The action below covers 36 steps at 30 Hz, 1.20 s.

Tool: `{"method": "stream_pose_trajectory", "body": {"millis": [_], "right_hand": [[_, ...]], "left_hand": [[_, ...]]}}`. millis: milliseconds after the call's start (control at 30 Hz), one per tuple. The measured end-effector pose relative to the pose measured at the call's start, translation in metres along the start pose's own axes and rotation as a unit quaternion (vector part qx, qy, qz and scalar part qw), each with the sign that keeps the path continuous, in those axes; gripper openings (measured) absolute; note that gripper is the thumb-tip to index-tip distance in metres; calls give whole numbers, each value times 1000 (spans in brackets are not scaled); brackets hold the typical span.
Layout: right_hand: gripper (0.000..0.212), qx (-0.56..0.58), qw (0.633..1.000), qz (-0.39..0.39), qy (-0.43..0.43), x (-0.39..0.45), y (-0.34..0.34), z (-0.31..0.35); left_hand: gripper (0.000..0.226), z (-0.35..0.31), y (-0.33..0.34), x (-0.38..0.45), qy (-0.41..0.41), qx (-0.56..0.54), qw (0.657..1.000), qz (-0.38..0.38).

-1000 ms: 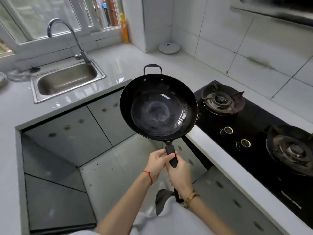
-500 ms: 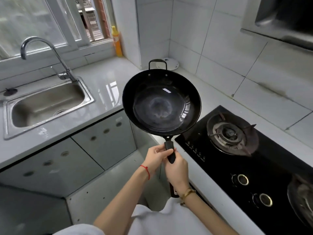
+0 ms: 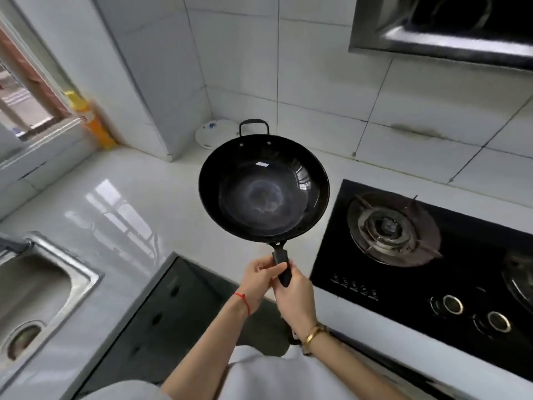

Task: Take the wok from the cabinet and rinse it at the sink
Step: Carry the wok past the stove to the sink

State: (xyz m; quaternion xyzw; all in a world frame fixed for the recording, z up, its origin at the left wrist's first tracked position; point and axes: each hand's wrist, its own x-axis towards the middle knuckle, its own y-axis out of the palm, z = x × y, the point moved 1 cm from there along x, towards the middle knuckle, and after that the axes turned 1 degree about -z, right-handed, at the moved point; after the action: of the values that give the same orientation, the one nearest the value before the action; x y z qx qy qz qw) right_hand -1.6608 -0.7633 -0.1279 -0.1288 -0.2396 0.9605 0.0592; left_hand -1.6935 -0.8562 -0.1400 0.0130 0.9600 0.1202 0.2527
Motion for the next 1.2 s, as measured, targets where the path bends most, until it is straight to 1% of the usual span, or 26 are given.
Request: {"method": "stream_pose_trajectory", "body": {"millis": [133, 333, 533, 700, 800, 1067, 1200], "right_hand": [[31, 17, 997, -63, 48, 8, 42, 21], [32, 41, 982, -138, 120, 17, 88, 43], [31, 49, 969, -185, 155, 21, 115, 48], [30, 32, 965, -195, 171, 22, 123, 47], [32, 25, 963, -198, 180, 22, 126, 47], [29, 9, 961, -199, 189, 20, 132, 42], [26, 19, 963, -195, 186, 21, 136, 40]], "left_hand": [[19, -24, -33, 20, -35, 26, 998, 43], [20, -44, -69, 45, -68, 63, 987, 130], [22, -43, -86, 60, -94, 72, 979, 168], [22, -39, -92, 66, -109, 69, 973, 193], [23, -36, -95, 65, -115, 64, 972, 193], [23, -31, -100, 66, -125, 74, 970, 194], [24, -31, -103, 67, -121, 89, 970, 193]]}}
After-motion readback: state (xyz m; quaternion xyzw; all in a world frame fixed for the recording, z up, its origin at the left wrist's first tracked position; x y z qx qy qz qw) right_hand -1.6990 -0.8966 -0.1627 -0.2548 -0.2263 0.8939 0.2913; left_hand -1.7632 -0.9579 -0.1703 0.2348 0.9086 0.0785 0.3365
